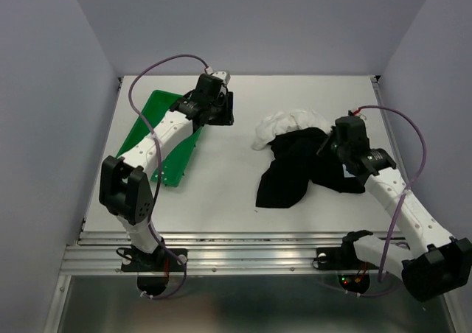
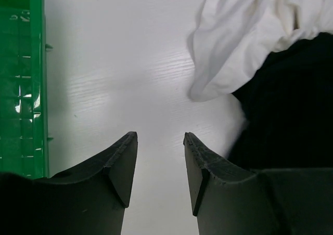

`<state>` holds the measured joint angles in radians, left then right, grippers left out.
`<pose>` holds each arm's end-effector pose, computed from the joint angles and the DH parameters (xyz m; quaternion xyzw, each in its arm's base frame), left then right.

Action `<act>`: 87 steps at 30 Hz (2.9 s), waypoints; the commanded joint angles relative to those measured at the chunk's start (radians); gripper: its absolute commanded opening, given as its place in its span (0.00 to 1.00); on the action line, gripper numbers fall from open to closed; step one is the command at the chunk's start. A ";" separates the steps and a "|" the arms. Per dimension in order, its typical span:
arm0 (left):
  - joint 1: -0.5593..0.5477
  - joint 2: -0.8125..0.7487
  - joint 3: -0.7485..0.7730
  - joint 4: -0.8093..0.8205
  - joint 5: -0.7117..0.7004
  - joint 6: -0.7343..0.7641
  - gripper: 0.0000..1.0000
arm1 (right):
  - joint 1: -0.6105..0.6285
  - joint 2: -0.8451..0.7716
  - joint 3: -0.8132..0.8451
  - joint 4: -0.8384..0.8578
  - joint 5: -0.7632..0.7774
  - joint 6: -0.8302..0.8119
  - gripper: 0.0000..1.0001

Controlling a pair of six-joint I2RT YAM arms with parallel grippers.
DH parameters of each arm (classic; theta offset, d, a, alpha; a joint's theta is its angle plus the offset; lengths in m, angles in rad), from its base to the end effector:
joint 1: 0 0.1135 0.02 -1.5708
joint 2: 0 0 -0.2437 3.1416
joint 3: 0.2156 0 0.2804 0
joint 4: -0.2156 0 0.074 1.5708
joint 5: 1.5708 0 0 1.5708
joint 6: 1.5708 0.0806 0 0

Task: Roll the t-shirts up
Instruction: Move the bin to the corner of the board, then move the T-shirt to the center of the board.

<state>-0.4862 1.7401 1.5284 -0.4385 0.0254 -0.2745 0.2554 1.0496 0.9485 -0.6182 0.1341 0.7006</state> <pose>0.4097 -0.2189 0.2612 0.1003 0.8902 -0.1755 0.4082 0.2862 0.0636 0.2555 0.2276 0.8802 0.1354 0.3940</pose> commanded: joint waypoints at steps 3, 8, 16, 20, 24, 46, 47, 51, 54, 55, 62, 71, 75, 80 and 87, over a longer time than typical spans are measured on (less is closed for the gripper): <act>0.001 -0.122 -0.007 0.004 0.021 -0.034 0.53 | 0.293 0.088 -0.007 0.155 0.002 0.069 0.01; 0.001 -0.136 0.007 -0.029 -0.015 -0.031 0.54 | 0.456 0.268 0.079 0.164 -0.019 0.035 0.01; 0.000 -0.182 -0.054 -0.028 -0.064 -0.038 0.62 | 0.366 0.313 0.217 0.040 0.190 -0.076 0.84; -0.003 -0.194 -0.108 -0.008 -0.030 -0.057 0.64 | 0.243 0.357 0.274 0.023 0.194 -0.125 0.84; -0.028 -0.202 -0.146 0.026 0.027 -0.075 0.69 | 0.136 0.411 0.291 0.017 0.167 -0.127 0.86; -0.348 -0.189 -0.323 0.207 0.222 -0.242 0.88 | 0.036 1.210 1.033 -0.078 0.218 -0.437 0.40; -0.359 -0.180 -0.323 0.208 0.219 -0.252 0.88 | 0.036 1.219 1.044 -0.078 0.208 -0.432 0.28; -0.376 -0.159 -0.332 0.210 0.209 -0.261 0.85 | -0.036 1.251 1.127 -0.080 0.185 -0.406 0.01; -0.376 -0.156 -0.344 0.213 0.203 -0.258 0.84 | -0.109 1.268 1.217 -0.077 0.182 -0.379 0.01; -0.376 -0.151 -0.347 0.218 0.208 -0.256 0.84 | -0.145 1.271 1.240 -0.072 0.182 -0.374 0.01; -0.393 -0.024 -0.295 0.245 0.242 -0.249 0.85 | -0.272 1.294 1.409 -0.012 0.240 -0.362 0.01; -0.399 0.013 -0.297 0.242 0.217 -0.249 0.85 | -0.396 1.397 1.543 0.035 0.164 -0.256 0.05; -0.399 0.029 -0.280 0.238 0.194 -0.247 0.86 | -0.415 1.391 1.515 0.017 0.061 -0.234 0.62; -0.399 0.073 -0.222 0.236 0.168 -0.238 0.88 | -0.404 1.230 1.243 0.040 0.013 -0.230 0.92; -0.397 0.182 -0.105 0.244 0.122 -0.216 0.81 | -0.383 0.936 0.859 0.113 0.021 -0.242 0.97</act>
<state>-0.8818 1.8885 1.3560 -0.2111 0.1883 -0.5179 -0.1448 2.1979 1.9472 -0.5941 0.1684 0.4576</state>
